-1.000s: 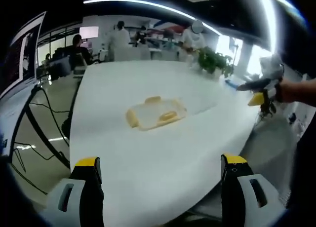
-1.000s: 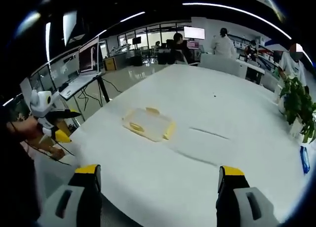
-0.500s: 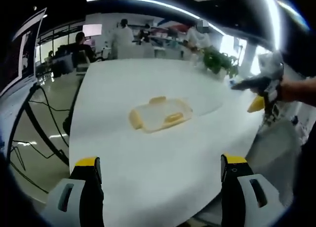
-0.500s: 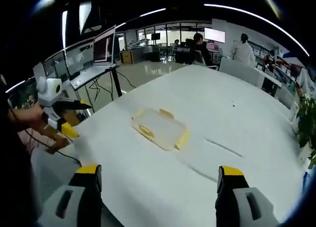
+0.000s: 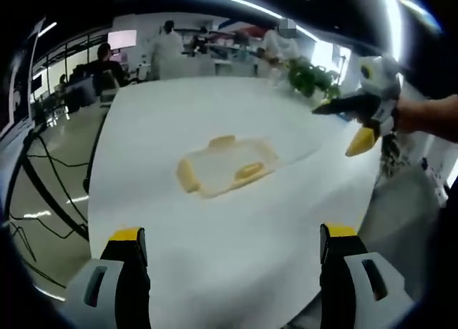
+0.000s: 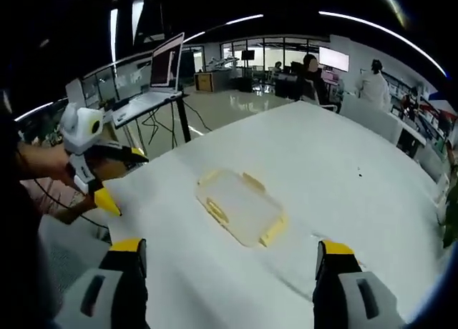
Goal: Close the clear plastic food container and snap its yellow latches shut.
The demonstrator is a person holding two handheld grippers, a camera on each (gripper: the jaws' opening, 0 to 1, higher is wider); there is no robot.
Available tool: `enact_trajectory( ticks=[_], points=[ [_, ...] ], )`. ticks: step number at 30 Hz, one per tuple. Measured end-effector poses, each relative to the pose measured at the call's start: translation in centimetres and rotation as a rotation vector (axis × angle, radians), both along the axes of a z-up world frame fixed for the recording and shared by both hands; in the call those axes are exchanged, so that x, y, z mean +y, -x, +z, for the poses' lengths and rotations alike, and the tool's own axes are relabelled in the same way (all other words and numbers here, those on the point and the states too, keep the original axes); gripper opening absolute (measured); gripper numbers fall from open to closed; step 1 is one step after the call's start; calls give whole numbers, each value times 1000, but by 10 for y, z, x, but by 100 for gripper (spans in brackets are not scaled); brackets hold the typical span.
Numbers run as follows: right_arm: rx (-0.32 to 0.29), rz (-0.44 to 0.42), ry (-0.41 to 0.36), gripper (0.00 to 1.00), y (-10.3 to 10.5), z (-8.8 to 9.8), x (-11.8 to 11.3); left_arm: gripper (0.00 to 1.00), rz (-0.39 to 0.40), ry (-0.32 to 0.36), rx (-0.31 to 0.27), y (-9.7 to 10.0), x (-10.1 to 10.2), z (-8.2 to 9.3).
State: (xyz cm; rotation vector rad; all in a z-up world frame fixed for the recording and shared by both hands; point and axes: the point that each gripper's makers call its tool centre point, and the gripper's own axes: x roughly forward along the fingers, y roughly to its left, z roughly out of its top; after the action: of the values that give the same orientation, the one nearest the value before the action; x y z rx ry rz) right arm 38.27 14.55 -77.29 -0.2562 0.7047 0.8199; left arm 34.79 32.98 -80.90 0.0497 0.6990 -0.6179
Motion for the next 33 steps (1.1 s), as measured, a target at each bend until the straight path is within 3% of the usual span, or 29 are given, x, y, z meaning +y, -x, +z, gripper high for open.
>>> enact_trajectory(
  ticks=[5,7,18,21,33],
  points=[
    [-6,76,22,99,-9,-4,9,99,-15,-13,0,-12,-4,-1],
    [-43,127,49,97,-14,-4,11,99,-22,-19,0,-16,-6,-2],
    [-32,219,82,97,-32,-13,17,99,-57,-35,-1,-35,-18,-8],
    [-69,296,152,97,-33,-19,17,99,-68,-36,1,-40,-20,-9],
    [-55,387,138,97,-44,-28,28,99,-139,-90,-1,-53,-23,-21]
  ],
)
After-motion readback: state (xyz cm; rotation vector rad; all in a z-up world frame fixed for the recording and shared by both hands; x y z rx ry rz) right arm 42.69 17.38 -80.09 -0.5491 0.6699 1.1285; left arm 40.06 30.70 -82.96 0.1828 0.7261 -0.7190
